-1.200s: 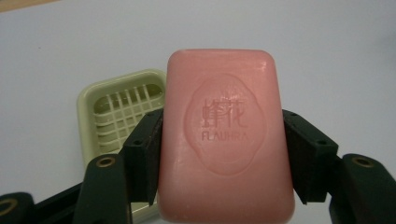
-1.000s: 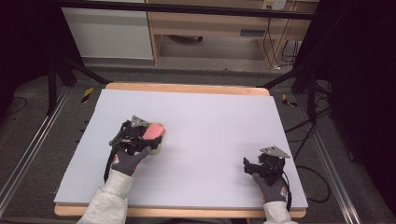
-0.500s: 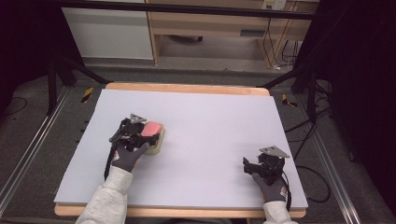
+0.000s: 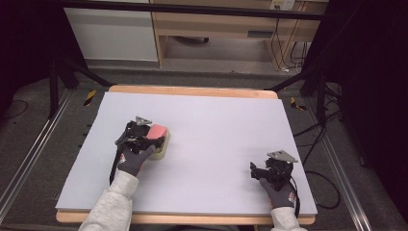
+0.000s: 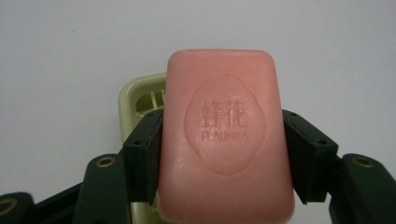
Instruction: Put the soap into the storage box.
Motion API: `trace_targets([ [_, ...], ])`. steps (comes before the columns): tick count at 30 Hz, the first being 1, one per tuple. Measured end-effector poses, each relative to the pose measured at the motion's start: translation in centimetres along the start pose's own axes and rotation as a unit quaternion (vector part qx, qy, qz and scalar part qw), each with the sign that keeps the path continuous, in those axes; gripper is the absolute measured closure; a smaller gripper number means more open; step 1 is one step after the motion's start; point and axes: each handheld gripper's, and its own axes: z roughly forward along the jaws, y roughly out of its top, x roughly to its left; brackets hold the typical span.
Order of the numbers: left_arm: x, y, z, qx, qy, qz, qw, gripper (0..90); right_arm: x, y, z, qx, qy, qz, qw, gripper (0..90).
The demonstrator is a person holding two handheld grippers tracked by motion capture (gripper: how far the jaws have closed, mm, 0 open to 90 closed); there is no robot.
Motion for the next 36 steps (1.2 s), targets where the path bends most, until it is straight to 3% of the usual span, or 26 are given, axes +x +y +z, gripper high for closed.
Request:
trace_targets([
  [36, 1.0, -0.7, 2.3, 0.025, 0.019, -0.004, 0.9995, 37.1, 0.0, 0.0, 0.0, 0.001, -0.001, 0.0, 1.0, 7.0],
])
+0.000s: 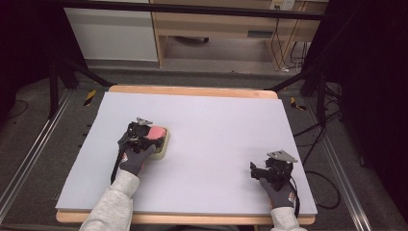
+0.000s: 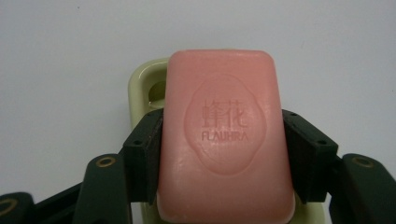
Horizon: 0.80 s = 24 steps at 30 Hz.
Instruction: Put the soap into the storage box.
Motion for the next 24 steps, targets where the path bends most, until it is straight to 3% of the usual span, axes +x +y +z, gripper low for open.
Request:
trace_targets([
  [24, -0.26, -0.4, 0.57, 0.011, 0.007, -0.001, 0.9999, 37.0, 0.0, -0.01, -0.01, 0.0, 0.001, 0.0, 1.0, 6.9],
])
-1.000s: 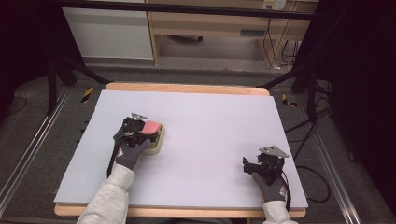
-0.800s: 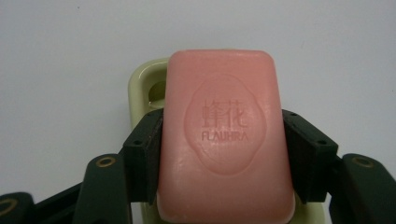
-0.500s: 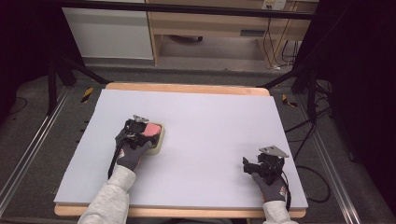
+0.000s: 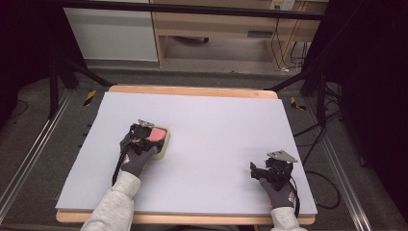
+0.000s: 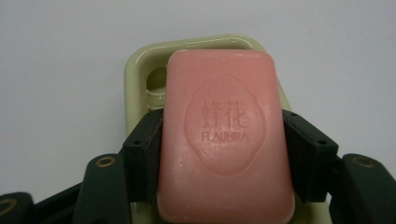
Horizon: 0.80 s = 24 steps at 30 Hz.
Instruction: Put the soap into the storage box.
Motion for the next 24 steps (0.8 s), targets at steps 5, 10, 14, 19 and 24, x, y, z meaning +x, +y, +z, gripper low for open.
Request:
trace_targets([
  [5, 0.0, 0.0, 0.0, 0.0, -0.001, 0.001, 1.0, 36.8, 0.0, 0.0, 0.0, 0.0, 0.0, 0.0, 1.0, 6.9],
  [10, 0.2, 0.2, -0.9, -0.02, -0.018, -0.005, 0.9996, 31.5, 0.0, 0.0, 0.0, 0.0, 0.0, 0.0, 1.0, 6.9],
  [14, 0.3, 0.4, -1.7, -0.027, -0.021, -0.003, 0.9994, 30.5, 0.0, 0.0, 0.0, -0.001, -0.002, 0.0, 1.0, 6.9],
  [19, 0.4, 0.3, -2.4, -0.04, -0.03, -0.004, 0.9987, 28.6, -0.1, 0.0, -0.1, -0.002, -0.001, 0.002, 1.0, 6.9],
  [24, 0.5, 0.3, -3.6, -0.052, -0.048, 0.0, 0.9975, 26.7, -0.3, 0.0, -0.1, -0.003, -0.004, 0.005, 1.0, 6.9],
])
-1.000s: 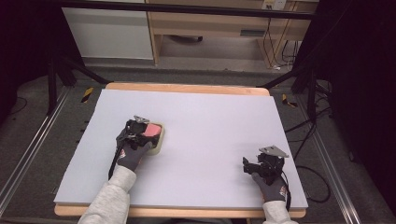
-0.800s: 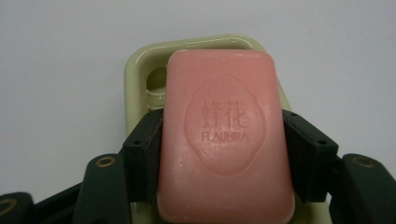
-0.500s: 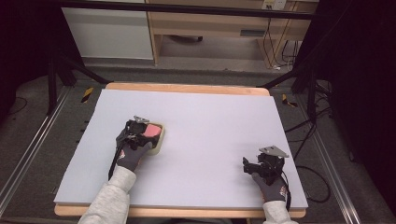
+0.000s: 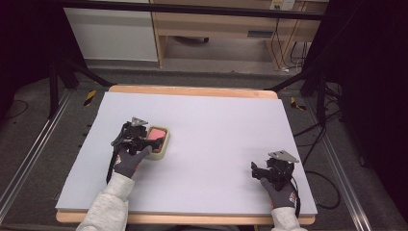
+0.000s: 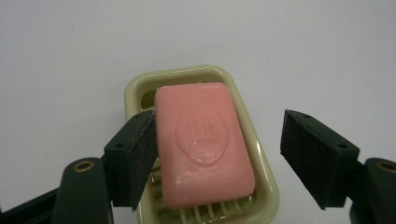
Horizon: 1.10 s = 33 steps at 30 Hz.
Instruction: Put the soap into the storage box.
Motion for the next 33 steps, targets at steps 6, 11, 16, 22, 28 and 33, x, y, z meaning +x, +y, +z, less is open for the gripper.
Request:
trace_targets([
  [6, 0.3, -0.6, -1.3, -0.008, -0.003, 0.006, 0.9999, 24.6, -0.6, 0.0, -0.3, -0.005, -0.004, 0.013, 0.9999, 6.5],
  [11, 1.0, -1.4, -2.0, -0.012, -0.001, 0.007, 0.9999, 23.9, -1.2, -0.1, -0.4, -0.003, -0.008, 0.017, 0.9998, 6.5],
  [16, 1.8, -2.6, -3.0, -0.018, 0.008, 0.013, 0.9997, 23.8, -1.5, -0.1, -0.5, -0.003, -0.011, 0.026, 0.9996, 6.5],
  [22, 3.1, -3.9, -4.0, -0.026, 0.024, 0.001, 0.9994, 24.0, -2.0, -0.2, -0.5, 0.002, -0.014, 0.032, 0.9994, 6.4],
  [28, 4.3, -5.8, -4.7, -0.027, 0.048, -0.008, 0.9985, 24.4, -2.3, -0.3, -0.5, 0.004, -0.022, 0.03, 0.9993, 6.4],
  [33, 4.8, -6.8, -4.7, -0.023, 0.06, -0.005, 0.998, 24.5, -2.6, -0.4, -0.5, 0.005, -0.023, 0.033, 0.9992, 6.4],
])
